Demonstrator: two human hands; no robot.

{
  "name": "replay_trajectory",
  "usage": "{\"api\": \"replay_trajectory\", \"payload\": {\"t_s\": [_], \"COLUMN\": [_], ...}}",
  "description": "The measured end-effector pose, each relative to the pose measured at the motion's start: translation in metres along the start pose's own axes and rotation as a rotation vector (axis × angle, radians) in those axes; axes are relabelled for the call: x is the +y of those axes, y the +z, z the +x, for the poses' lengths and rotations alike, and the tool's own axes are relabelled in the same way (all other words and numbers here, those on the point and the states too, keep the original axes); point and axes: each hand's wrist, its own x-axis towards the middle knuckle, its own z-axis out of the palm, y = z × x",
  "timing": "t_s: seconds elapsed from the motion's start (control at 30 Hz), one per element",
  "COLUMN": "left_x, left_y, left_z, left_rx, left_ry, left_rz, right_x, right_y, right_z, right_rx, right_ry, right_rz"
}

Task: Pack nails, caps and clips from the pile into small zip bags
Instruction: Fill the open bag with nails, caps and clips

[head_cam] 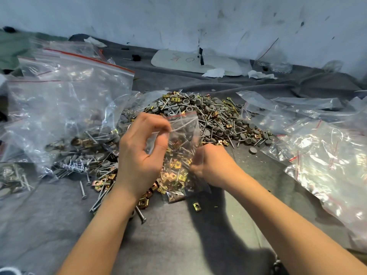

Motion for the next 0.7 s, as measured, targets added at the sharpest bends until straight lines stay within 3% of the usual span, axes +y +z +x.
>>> {"api": "replay_trajectory", "payload": {"t_s": [0.13,0.23,0.43,0.57,0.7], "left_x": [0.002,0.003,0.005,0.006,0.007], "left_y": [0.0,0.002,0.009,0.013,0.015], "left_z": [0.0,0.0,-0.002,-0.004,-0.006], "left_rx": [-0.013,-0.041,-0.174,-0.242,-0.252], "left_ry": [-0.008,-0.011,0.043,0.101,0.137], "left_rz": [-0.01,-0.022,-0.036,-0.042,-0.02], "right_x": [0.007,0.012,0.005,-0.008,-0.009], "right_y": [-0.014,-0.033,-0.059,-0.055,-0.051], "right_z": [-0.003,-0.009,-0.034,-0.044,-0.041], "right_rx": [0.051,0.185,0.64,0.678,0.513], "right_ry": [0.025,0.032,-0.373,-0.535,-0.507], "right_rz": [0.019,0.252,0.528,0.216,0.083]}}
